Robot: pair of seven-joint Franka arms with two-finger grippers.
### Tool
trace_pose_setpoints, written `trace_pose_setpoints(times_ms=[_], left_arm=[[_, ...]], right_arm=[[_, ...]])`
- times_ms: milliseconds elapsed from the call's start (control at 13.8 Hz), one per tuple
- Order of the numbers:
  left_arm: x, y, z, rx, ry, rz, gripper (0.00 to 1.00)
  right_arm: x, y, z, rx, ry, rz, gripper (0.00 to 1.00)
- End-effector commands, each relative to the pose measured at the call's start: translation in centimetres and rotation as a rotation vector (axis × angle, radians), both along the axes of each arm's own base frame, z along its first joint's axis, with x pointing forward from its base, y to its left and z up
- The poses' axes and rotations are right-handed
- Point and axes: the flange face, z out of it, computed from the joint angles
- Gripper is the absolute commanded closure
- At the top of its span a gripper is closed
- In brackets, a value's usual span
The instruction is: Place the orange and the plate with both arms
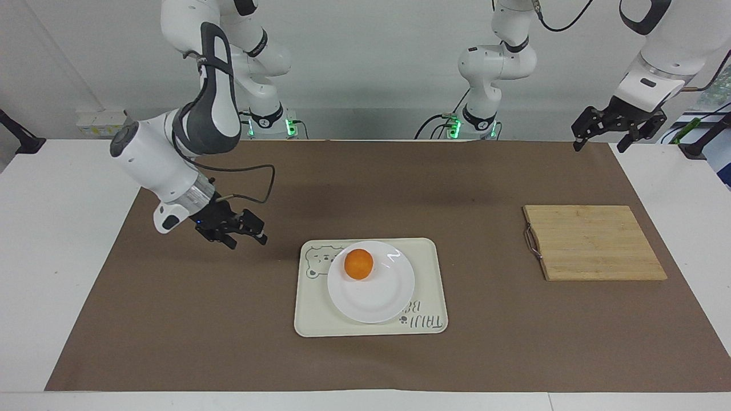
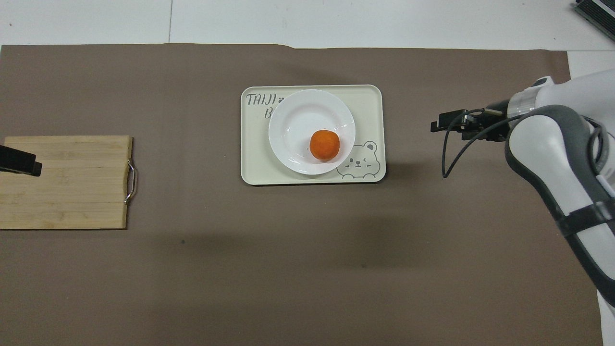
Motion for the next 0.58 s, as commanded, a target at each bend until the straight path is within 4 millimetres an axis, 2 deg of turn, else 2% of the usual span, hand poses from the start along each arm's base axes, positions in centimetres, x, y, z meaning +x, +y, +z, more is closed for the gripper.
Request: trace_pose_setpoints(times_ms=[0, 72, 144, 361, 505], left_arm=[[-0.3, 0.1, 0.4, 0.012, -0.014, 0.009, 0.0], [-0.3, 0.1, 0.3, 0.012, -0.013, 0.009, 0.0], [-0.3, 0.1, 0.3, 0.012, -0.013, 0.009, 0.0], [-0.3, 0.1, 0.3, 0.012, -0.013, 0.009, 0.0], [-0.3, 0.1, 0.3, 0.012, -0.013, 0.009, 0.0]], right_arm=[[-1.3, -3.9, 2.9, -0.181, -0.015, 0.022, 0.0], [-1.6, -5.1, 4.8, -0.262, -0.03, 0.036, 0.0], [-2.6, -5.2, 6.7, -0.309, -0.023, 0.048, 0.0], [-5.7, -4.6, 11.0, -0.354, 0.014, 0.032, 0.0], [-8.5, -4.0, 14.6, -0.356, 0.022, 0.044, 0.0]])
